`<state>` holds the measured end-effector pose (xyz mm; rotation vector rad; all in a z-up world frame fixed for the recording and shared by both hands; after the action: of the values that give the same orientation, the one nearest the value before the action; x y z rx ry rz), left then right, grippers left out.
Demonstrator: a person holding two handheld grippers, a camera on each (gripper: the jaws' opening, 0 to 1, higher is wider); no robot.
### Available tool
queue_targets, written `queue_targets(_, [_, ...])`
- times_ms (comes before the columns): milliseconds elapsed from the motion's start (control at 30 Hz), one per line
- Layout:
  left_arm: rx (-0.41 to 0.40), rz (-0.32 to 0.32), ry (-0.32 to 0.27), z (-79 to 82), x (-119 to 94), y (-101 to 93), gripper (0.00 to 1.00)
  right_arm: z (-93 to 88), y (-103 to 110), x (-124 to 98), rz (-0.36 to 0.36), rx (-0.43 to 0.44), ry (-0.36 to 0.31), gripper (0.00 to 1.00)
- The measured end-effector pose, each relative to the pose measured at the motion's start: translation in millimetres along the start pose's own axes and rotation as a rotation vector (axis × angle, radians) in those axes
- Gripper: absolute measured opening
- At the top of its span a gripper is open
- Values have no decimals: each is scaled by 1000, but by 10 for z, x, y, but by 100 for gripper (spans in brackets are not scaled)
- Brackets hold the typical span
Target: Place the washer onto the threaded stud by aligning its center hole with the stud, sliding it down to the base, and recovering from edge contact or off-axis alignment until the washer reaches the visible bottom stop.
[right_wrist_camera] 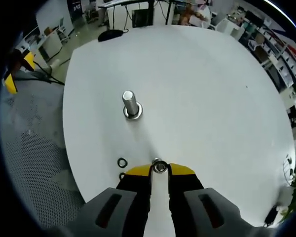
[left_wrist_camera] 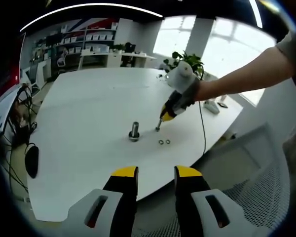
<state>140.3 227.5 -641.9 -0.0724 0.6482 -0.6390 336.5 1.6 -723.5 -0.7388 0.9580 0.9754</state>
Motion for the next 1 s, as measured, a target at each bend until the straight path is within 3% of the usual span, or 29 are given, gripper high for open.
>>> queue_targets(533, [-6,5,2,-7,-3,6,27,-49,-14,283,23,36,53,14])
queue_targets(1000, [-5,8,13,-21,1,9,27,-96,25,405,33,57,80,14])
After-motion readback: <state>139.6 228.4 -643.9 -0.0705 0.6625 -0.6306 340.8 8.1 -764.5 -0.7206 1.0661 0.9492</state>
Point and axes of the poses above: the point that each gripper's makers call its tool centre point, and the gripper's own axes: x roughly forward along the fingers, y roughly to its left, z roughly out of its top, the point moved 7 cm from there along -x, roughly backward along the fingers, and after that the axes turned 4 degrees about -y, right-handed, at the moved point
